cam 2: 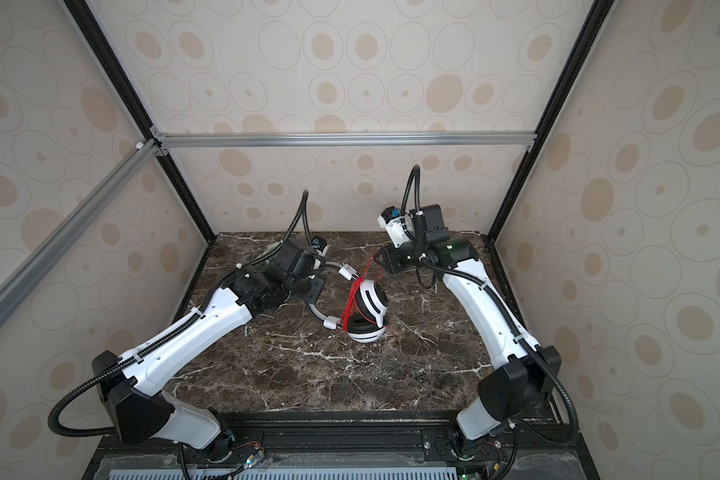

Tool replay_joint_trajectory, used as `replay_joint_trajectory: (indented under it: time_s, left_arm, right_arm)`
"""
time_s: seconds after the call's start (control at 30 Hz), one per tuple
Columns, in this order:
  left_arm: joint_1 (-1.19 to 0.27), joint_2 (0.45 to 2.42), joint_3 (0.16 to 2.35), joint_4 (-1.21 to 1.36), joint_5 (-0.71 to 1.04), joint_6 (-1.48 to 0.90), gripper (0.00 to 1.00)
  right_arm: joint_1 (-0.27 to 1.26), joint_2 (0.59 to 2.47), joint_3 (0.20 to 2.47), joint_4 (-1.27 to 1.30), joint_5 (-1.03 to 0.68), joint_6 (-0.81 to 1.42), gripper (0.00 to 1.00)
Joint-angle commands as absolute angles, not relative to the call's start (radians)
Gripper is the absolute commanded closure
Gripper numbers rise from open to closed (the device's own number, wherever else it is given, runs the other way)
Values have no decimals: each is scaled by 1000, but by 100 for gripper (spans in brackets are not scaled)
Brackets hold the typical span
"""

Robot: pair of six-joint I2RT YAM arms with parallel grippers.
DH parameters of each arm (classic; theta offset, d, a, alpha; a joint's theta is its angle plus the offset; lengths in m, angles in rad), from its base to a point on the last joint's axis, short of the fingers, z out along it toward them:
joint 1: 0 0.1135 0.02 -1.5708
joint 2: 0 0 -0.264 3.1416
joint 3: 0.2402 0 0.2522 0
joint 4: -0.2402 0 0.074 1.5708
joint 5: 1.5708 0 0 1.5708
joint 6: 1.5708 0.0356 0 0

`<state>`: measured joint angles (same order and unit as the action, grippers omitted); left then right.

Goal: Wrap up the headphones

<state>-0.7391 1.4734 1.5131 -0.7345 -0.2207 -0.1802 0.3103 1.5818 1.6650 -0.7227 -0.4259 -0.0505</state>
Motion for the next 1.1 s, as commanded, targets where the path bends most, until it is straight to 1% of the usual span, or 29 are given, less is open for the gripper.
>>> replay_joint_trajectory:
  time_s: [0.0,0.07,0.17,0.27,0.43,0.63,0.77,0.93,1.07]
  left_arm:
    - [-719,1412,1554,-660,-81,-204,100]
    - [-666,1415,1587,-673,-17,-236,100]
    - [-547,1421,1652,-691,108,-305,100]
    - [-471,1417,1702,-674,220,-346,100]
    - [-469,1444,1761,-650,252,-339,100]
    - [-469,1490,1818,-668,258,-337,100]
    - [-471,1514,1866,-697,278,-334,100]
    - [-471,1504,1873,-702,286,-335,100]
    - [-471,1503,1876,-702,287,-354,100]
  right_arm:
    - [235,1629,1626,-683,-701,104,38]
    - [220,1608,1540,-604,-730,150,36]
    - [209,1538,1389,-454,-737,218,33]
    - [206,1481,1316,-421,-731,231,33]
    - [206,1392,1225,-436,-694,206,32]
    - [227,1370,1097,-337,-779,244,33]
    - [271,1395,1074,-287,-789,256,33]
    - [275,1449,1096,-252,-771,279,33]
    - [275,1506,1130,-218,-834,318,33]
